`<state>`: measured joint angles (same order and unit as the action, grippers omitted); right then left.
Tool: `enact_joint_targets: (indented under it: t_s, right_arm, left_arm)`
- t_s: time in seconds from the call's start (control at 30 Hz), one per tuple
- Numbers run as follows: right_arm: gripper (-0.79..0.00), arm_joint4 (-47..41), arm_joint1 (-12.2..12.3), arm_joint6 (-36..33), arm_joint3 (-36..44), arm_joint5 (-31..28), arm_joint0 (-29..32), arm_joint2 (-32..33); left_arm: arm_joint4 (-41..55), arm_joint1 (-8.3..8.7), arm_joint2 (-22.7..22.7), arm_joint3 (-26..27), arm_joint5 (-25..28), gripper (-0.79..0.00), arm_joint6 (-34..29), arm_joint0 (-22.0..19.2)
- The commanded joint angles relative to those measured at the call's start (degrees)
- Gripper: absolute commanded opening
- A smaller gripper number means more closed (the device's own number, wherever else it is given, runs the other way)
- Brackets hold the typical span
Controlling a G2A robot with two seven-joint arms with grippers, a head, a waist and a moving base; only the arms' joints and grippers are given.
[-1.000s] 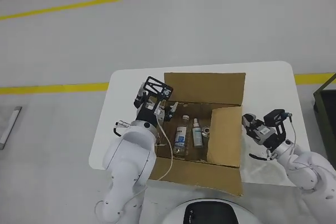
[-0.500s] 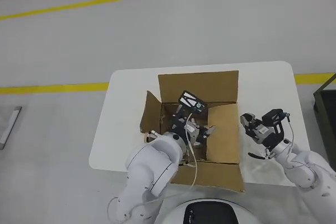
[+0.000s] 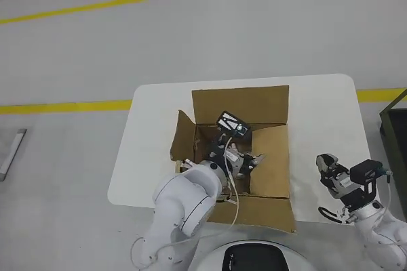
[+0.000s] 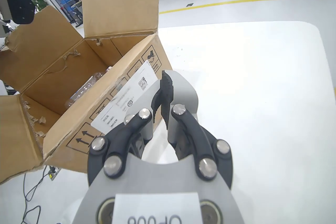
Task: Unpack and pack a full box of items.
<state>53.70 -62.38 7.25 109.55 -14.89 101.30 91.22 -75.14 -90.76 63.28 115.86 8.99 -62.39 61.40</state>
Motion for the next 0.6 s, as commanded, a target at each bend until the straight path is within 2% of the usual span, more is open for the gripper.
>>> enact_joint_targets:
  t_s: [0.0,0.13,0.37,0.57]
  right_arm:
    - [-0.785,0.8,-0.1,0.7,1.0,0.8,1.3,0.5]
    - [-0.785,1.5,-0.2,2.3,2.3,1.9,3.1,1.6]
    - [-0.785,1.5,-0.5,2.9,3.0,2.4,4.2,2.4]
    - [-0.785,3.0,-0.7,1.7,3.5,1.9,4.0,2.2]
  left_arm:
    - [7.2,-0.4,0.0,-1.0,-5.5,0.0,-1.8,-0.8]
    - [14.1,-1.08,-1.0,-5.7,-13.0,0.0,-7.7,-3.8]
    - [13.8,-1.35,-1.7,-16.3,-22.3,0.0,-16.3,-8.6]
    - [13.8,-1.38,-1.7,-16.9,-22.8,0.0,-16.6,-9.1]
